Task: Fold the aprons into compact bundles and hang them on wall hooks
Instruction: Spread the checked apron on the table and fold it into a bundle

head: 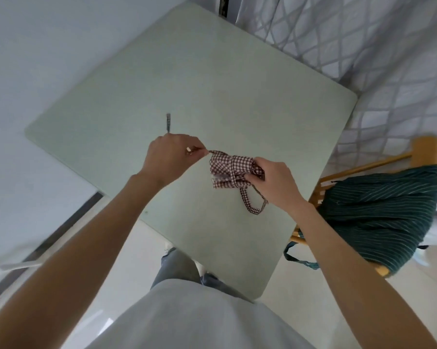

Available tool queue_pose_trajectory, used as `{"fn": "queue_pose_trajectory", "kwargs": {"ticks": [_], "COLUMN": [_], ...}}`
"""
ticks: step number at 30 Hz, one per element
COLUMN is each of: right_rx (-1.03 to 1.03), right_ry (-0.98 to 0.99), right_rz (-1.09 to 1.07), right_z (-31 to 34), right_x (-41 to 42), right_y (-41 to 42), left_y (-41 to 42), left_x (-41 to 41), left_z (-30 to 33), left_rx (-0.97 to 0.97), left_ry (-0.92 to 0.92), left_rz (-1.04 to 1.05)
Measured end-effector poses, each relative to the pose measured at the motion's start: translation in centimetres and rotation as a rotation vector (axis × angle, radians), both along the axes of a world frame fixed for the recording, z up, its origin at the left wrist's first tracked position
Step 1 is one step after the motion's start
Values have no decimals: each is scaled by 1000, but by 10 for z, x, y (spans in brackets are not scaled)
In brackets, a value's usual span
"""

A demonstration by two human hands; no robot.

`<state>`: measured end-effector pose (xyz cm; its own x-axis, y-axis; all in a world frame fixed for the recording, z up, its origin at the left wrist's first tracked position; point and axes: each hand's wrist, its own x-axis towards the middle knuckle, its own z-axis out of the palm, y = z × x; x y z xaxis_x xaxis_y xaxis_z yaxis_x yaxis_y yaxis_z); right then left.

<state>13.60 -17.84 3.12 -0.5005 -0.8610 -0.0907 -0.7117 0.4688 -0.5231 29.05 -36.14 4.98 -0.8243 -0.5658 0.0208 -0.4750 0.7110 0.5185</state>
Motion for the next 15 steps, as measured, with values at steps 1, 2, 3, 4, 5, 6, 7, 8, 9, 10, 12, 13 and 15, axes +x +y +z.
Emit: {"fn": "queue_pose_trajectory", "kwargs": {"ticks": [1,2,3,4,5,6,7,8,9,10,12,13,15], "right_rx": [-19,-22,-20,-28,-57,-101,-147,-187,-211,-229,-239,-236,-224], "right_ry": [-39,-88,-144,-210,-287,-368,-458,-557,-668,-768,-871,-884,-903], "right_rz": [-55,-81,-87,-83,-93,-126,-179,-232,-285,-329,-392,-412,-475], "right_z": [-5,-11,-16,-21,-26,-30,-34,-38,-43,-47,-60,-66,-83], "right_x": [5,10,17,23,28,33,35,37,38,38,33,29,15], "right_y": [-4,-8,-12,-17,-24,-31,-37,-44,-53,-60,-80,-90,-109], "left_y": [11,21,30,36,39,40,39,36,30,23,6,-2,-19], "left_x": [2,5,9,13,17,19,21,21,20,18,9,3,-15], "left_z": [-5,-11,-19,-27,-35,-42,-48,-53,-57,-60,-68,-73,-90], "left_rx": [73,147,211,269,317,343,333,295,235,167,80,79,132], "left_ry": [47,97,145,187,226,262,299,330,342,334,289,273,242], "left_rz": [60,117,172,236,294,326,338,339,339,337,353,363,355]}}
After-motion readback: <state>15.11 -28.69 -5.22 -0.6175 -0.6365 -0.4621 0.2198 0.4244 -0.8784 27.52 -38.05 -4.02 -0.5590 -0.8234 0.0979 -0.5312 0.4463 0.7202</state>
